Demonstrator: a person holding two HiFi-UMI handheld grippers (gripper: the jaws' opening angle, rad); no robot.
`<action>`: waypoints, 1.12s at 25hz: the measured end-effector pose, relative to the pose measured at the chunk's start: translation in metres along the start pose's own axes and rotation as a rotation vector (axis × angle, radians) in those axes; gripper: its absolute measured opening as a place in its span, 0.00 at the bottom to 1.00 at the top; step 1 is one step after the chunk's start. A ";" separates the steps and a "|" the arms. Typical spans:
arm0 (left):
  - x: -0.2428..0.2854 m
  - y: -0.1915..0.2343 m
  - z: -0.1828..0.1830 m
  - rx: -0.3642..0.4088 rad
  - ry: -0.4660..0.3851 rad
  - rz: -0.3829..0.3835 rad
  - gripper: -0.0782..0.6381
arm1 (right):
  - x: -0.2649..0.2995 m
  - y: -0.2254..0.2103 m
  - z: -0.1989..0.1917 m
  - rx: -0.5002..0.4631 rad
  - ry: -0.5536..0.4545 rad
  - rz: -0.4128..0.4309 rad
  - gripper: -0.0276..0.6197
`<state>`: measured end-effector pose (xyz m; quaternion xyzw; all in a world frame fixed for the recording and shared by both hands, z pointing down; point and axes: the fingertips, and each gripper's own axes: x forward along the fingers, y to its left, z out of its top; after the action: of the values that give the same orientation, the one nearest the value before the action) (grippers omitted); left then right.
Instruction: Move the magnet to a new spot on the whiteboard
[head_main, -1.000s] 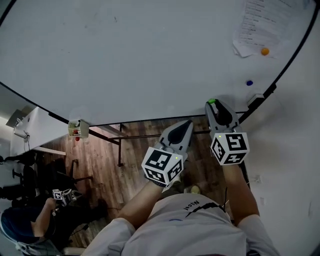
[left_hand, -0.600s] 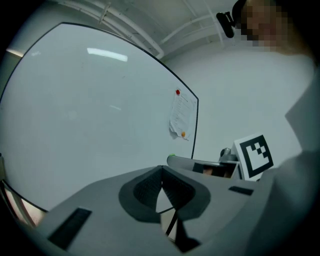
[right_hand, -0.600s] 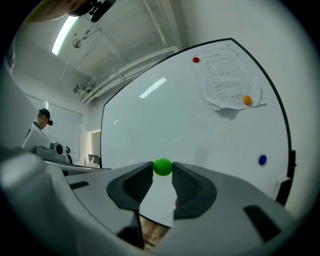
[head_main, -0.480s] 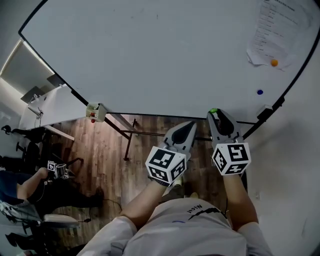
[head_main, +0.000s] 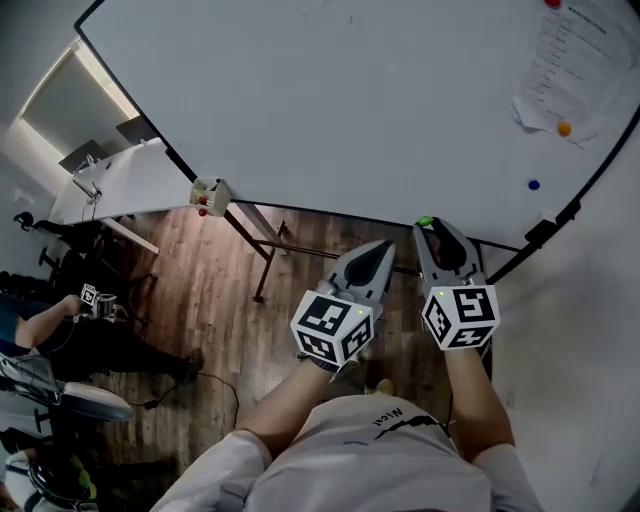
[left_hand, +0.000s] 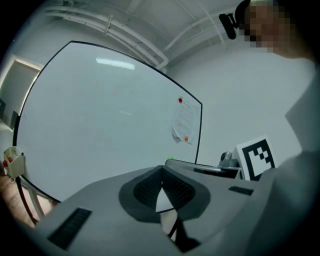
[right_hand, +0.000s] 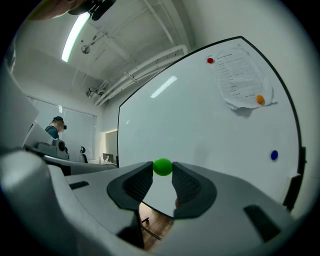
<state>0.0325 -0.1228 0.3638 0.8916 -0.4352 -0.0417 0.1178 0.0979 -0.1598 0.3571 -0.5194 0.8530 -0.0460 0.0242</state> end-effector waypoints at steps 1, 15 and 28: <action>-0.002 0.002 0.001 0.004 -0.002 0.009 0.12 | 0.001 0.003 0.000 -0.001 -0.002 0.006 0.24; 0.010 0.068 0.024 0.029 -0.038 0.039 0.12 | 0.073 0.021 0.008 -0.027 -0.007 0.023 0.24; 0.040 0.155 0.046 0.042 -0.041 0.028 0.12 | 0.164 0.031 0.024 -0.069 -0.019 -0.023 0.24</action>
<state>-0.0695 -0.2538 0.3586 0.8867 -0.4506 -0.0494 0.0908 -0.0029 -0.2920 0.3308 -0.5303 0.8476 -0.0121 0.0139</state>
